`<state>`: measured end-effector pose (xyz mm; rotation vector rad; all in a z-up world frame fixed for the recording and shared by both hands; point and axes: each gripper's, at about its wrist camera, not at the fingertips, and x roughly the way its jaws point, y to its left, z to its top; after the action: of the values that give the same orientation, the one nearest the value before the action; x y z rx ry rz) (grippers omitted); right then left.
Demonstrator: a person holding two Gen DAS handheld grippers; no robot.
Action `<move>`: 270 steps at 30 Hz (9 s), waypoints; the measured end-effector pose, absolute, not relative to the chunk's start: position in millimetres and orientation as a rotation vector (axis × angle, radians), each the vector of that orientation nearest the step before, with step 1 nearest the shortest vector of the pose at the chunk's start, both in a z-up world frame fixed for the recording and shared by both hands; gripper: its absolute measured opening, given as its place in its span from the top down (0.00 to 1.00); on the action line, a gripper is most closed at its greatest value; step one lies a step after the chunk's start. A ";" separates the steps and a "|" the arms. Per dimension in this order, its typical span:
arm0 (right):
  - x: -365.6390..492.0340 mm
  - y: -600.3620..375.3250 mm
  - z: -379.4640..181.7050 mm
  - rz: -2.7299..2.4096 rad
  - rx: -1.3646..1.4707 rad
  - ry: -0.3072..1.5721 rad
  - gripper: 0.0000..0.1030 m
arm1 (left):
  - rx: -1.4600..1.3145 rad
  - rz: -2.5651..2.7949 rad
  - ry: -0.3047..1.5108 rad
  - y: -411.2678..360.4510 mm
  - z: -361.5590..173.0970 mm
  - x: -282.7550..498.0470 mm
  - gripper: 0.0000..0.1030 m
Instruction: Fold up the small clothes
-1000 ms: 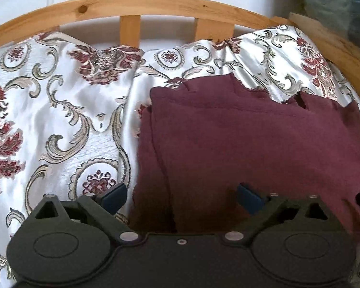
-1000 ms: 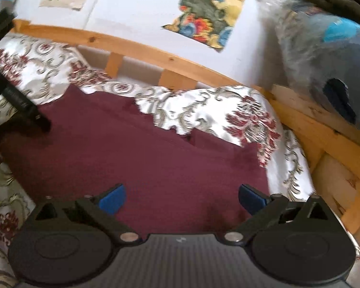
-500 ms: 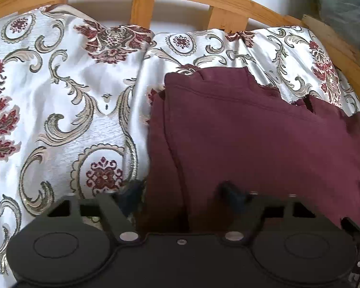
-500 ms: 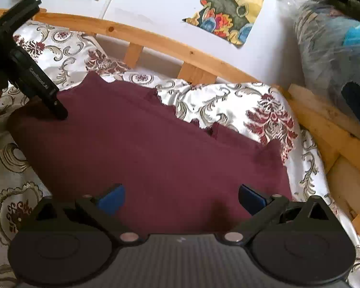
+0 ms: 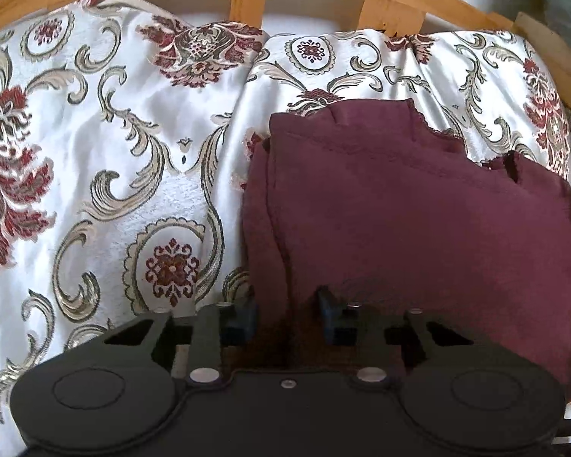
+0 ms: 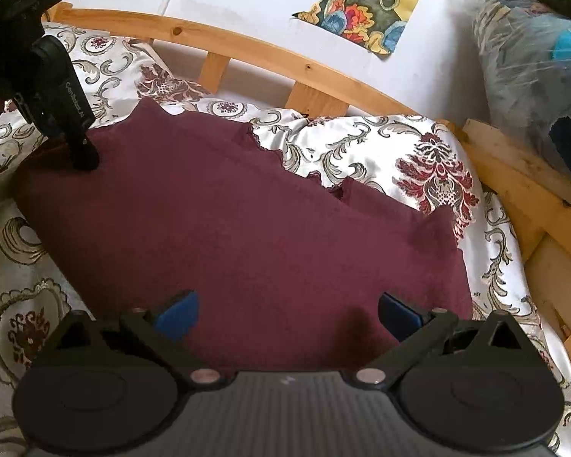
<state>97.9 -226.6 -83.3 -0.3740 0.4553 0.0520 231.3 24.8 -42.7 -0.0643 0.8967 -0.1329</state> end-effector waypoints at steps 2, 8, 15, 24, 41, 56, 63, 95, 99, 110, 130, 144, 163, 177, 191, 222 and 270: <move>98.1 -228.6 -82.9 0.052 -0.362 0.465 0.00 | -0.035 -0.130 0.896 20.8 -38.9 230.2 0.78; 101.0 -237.6 -78.9 0.052 -0.281 0.514 0.00 | 0.019 -0.097 0.859 2.9 -25.0 220.1 0.84; 99.6 -264.5 -61.3 -0.007 -0.167 0.473 0.00 | 0.052 -0.150 0.788 -31.9 9.3 206.5 0.86; 100.5 -304.7 -53.1 -0.126 -0.161 0.456 0.00 | 0.214 -0.398 0.670 -123.4 40.6 180.4 0.86; 101.8 -369.4 -59.0 -0.215 0.145 0.476 0.00 | 0.263 -0.580 0.650 -150.0 -11.0 161.8 0.79; 99.1 -368.3 -57.6 -0.243 0.144 0.466 0.00 | 0.069 -0.748 0.516 -114.4 5.6 132.8 0.08; 85.5 -357.8 -45.2 -0.254 0.122 0.310 0.00 | 0.099 -0.608 0.349 -90.5 13.2 101.9 0.01; 196.9 -323.8 -69.5 0.265 0.721 0.529 0.00 | 0.359 -0.522 0.572 -63.8 -50.1 131.7 0.31; 195.3 -319.9 -69.2 0.247 0.701 0.532 0.06 | 0.390 -0.521 0.546 -66.2 -47.4 127.4 0.42; 177.9 -307.7 -47.4 0.150 0.426 0.483 0.80 | 0.471 -0.568 0.436 -94.2 -33.9 103.1 0.67; 138.3 -325.8 -11.7 -0.012 -0.031 0.359 0.84 | 0.530 -0.756 0.356 -170.3 -45.5 77.5 0.68; 129.5 -343.9 -25.8 -0.055 -0.030 0.423 0.83 | 0.532 -0.796 0.391 -186.7 -57.4 74.9 0.63; 125.9 -353.3 -28.9 -0.062 0.015 0.441 0.83 | 0.246 -0.807 0.528 -155.5 -41.5 72.1 0.17; 111.9 -345.3 -31.0 -0.105 -0.052 0.449 0.80 | -0.206 -0.432 0.620 -93.6 -33.9 109.5 0.02; 96.1 -347.4 -15.4 -0.065 0.043 0.412 0.56 | -0.187 -0.418 0.776 -96.9 -74.4 141.4 0.01; 110.8 -376.1 -39.8 -0.071 0.219 0.333 0.02 | -0.155 -0.421 0.822 -107.8 -91.9 145.6 0.00; 137.2 -381.1 -49.0 -0.143 0.170 0.332 0.92 | -0.151 -0.436 0.818 -108.7 -94.9 143.4 0.00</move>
<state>137.2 -381.1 -49.0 0.1702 0.3319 -0.1431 143.4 -108.7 -94.9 -0.1515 0.8181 -0.4360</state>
